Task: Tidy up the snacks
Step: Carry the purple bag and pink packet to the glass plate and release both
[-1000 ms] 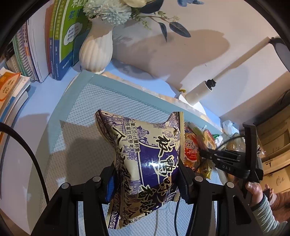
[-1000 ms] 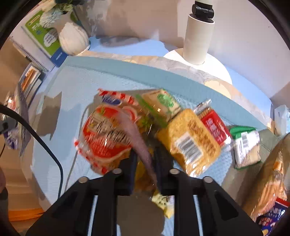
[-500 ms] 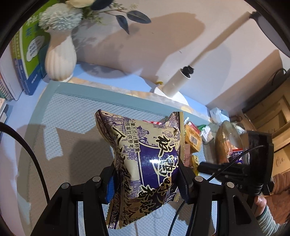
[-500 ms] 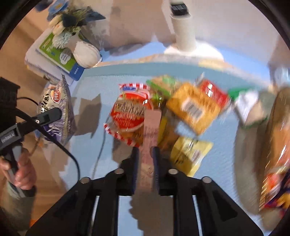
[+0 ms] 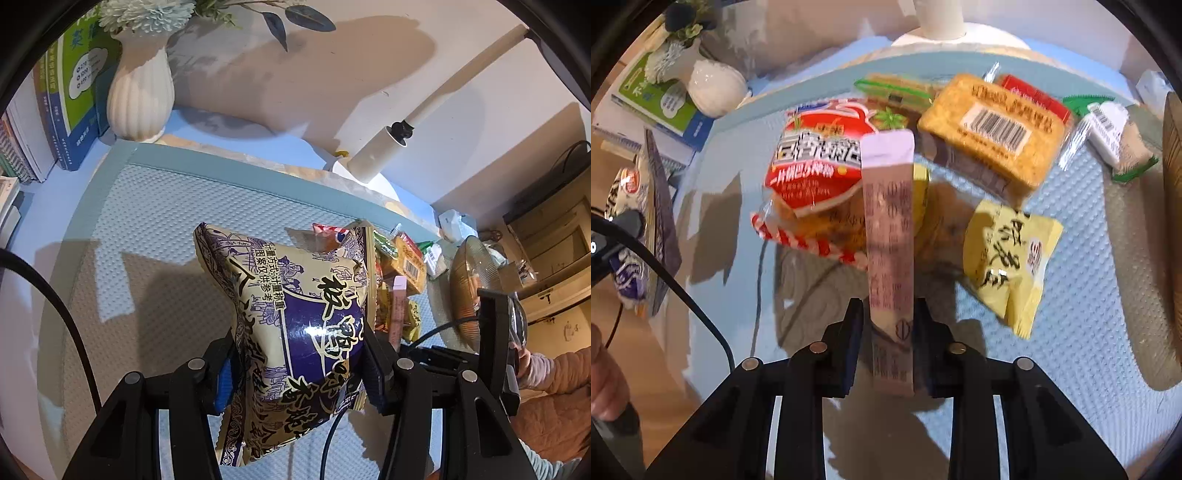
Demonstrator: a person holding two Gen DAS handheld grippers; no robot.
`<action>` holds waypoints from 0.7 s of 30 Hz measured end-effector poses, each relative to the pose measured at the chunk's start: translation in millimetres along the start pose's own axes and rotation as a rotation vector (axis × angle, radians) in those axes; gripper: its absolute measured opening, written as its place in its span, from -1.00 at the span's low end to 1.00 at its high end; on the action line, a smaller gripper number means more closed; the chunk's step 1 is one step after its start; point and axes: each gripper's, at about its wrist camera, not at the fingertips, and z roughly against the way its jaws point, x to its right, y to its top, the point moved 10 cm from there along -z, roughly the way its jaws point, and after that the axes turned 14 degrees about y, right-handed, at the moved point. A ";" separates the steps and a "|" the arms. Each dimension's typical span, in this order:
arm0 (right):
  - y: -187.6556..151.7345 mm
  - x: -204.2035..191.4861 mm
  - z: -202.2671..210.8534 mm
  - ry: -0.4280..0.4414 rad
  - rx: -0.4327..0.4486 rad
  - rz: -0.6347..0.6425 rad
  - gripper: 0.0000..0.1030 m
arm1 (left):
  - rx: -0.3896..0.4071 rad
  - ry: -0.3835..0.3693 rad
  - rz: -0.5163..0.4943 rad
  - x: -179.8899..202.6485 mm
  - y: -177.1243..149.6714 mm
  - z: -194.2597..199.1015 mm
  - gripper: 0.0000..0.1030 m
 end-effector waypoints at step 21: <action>-4.1 -4.4 123.8 0.111 0.199 -0.030 -0.66 | 0.051 -0.070 -0.157 104.3 20.9 9.8 0.03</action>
